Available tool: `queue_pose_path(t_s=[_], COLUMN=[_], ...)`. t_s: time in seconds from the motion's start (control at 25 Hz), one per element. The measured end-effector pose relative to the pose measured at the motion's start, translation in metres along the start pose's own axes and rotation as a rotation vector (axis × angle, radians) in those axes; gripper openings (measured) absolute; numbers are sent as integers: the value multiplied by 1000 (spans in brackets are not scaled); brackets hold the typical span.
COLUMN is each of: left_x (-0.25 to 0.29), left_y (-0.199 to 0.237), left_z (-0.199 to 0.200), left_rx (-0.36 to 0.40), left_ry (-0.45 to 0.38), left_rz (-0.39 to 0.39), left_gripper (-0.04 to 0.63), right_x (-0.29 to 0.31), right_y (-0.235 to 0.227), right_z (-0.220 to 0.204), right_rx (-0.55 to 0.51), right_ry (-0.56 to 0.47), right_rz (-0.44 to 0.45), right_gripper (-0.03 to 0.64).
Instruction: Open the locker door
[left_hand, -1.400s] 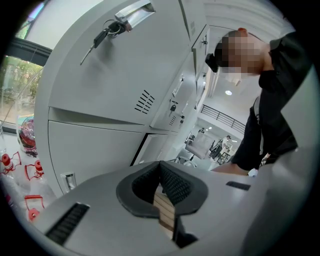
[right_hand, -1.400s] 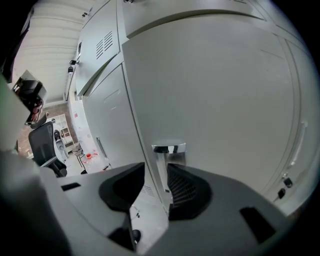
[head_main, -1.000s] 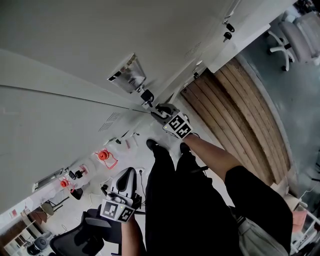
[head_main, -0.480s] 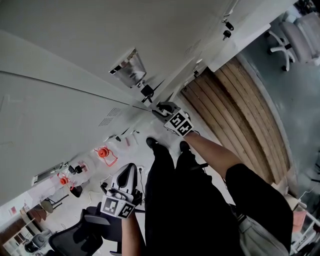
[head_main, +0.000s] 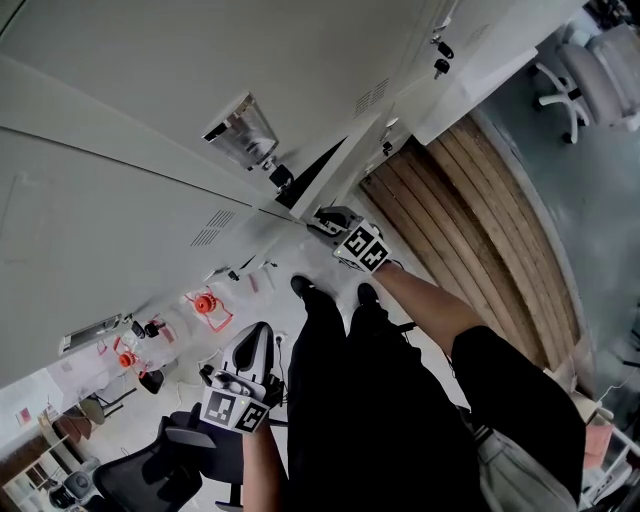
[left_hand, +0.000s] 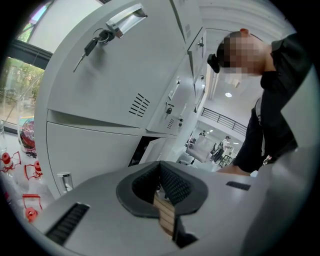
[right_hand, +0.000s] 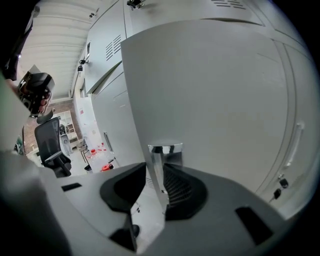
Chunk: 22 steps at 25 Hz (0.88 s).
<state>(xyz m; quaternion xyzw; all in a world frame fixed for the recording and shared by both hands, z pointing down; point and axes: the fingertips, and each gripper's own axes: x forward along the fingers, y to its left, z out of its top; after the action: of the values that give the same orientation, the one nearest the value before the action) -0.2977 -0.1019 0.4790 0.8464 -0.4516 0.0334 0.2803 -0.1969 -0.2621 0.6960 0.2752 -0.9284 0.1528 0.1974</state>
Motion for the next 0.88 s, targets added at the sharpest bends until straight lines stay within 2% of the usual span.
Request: queue_pose_path(t_s=[0.88], left_x=[14], left_y=[-52], left_z=[-8], left_rx=[0], left_ry=[-90], left_rz=[38], left_gripper=[15], right_x=[-54], right_y=[9], right_z=[-27], right_rx=[-73], right_ry=[44], right_rz=[167], right_gripper=[120])
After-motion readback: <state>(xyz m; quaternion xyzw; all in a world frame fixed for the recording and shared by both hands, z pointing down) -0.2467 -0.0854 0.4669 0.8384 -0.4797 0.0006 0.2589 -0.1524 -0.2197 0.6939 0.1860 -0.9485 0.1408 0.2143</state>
